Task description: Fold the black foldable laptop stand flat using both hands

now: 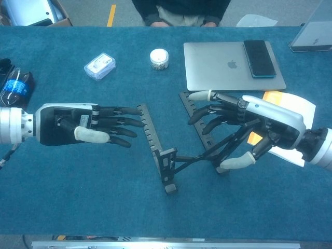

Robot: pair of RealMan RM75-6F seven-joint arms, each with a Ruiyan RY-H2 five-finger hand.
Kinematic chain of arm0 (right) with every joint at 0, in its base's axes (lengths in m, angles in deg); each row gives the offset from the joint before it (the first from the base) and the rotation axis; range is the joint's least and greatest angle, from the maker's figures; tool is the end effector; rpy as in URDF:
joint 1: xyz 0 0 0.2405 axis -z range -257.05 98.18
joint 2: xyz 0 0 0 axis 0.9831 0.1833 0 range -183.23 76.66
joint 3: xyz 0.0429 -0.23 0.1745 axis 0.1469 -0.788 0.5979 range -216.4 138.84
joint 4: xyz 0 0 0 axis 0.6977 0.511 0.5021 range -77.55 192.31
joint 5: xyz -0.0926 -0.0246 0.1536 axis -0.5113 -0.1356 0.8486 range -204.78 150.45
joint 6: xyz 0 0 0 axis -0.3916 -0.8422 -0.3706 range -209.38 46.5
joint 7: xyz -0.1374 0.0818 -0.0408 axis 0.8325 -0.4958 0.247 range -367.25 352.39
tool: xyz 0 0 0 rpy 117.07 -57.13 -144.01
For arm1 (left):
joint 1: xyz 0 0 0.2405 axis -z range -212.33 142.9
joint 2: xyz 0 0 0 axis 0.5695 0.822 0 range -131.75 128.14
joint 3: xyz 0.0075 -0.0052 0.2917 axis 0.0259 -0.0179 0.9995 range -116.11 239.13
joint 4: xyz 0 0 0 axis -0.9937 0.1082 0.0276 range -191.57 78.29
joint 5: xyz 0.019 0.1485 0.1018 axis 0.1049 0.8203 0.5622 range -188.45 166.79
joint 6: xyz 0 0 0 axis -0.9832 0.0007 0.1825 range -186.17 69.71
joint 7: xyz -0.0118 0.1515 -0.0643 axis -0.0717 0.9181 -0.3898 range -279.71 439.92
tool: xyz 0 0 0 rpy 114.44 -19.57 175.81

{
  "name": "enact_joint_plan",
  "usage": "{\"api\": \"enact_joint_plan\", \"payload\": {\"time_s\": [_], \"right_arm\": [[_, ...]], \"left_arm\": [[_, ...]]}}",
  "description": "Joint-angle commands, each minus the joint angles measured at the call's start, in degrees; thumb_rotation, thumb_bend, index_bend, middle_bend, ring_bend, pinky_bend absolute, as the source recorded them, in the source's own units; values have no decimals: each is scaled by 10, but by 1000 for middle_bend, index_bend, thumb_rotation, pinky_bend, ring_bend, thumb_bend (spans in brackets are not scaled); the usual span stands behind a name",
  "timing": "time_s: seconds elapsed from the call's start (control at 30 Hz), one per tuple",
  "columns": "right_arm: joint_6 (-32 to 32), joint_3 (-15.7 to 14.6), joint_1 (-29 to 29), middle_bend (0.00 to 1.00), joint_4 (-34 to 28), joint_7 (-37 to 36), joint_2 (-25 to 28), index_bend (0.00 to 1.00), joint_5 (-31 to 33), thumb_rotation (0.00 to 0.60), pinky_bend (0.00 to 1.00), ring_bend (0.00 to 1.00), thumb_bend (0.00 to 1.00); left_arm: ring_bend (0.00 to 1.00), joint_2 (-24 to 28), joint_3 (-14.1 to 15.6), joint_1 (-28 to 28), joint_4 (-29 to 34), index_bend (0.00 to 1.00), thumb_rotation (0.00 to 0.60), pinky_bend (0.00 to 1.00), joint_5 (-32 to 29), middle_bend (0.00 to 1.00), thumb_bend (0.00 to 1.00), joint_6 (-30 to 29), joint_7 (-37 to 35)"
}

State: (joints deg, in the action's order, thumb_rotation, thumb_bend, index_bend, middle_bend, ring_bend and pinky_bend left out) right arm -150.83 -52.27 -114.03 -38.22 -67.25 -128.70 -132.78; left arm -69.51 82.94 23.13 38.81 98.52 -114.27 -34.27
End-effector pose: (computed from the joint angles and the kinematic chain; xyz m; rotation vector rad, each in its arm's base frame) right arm -0.1842 -0.2365 0.0439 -1.7859 2.0758 -1.4043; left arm -0.1496 0.2800 0.0500 1.2188 2.4774 0.6760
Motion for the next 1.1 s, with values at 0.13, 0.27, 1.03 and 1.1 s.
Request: {"api": "enact_joint_plan", "payload": {"time_s": [0.13, 0.27, 1.03, 1.1], "right_arm": [[-2, -3, 0, 291, -1, 1, 0, 105, -2, 600, 280, 122, 44], [-5, -6, 2, 290, -1, 2, 1, 105, -1, 600, 279, 122, 44], [-12, -12, 4, 290, 6, -1, 1, 106, 0, 600, 280, 122, 44], [-14, -11, 6, 290, 8, 1, 0, 105, 1, 600, 279, 122, 44]], "left_arm": [[79, -10, 6, 7, -1, 0, 600, 109, -15, 63, 259, -9, -11], [79, -22, 16, 12, -2, 0, 600, 109, -17, 62, 259, -13, -49], [79, -102, 2, 15, -29, 0, 600, 109, -66, 68, 258, -4, -112], [79, -107, 7, 13, -31, 0, 600, 109, -65, 68, 258, -5, -121]]}}
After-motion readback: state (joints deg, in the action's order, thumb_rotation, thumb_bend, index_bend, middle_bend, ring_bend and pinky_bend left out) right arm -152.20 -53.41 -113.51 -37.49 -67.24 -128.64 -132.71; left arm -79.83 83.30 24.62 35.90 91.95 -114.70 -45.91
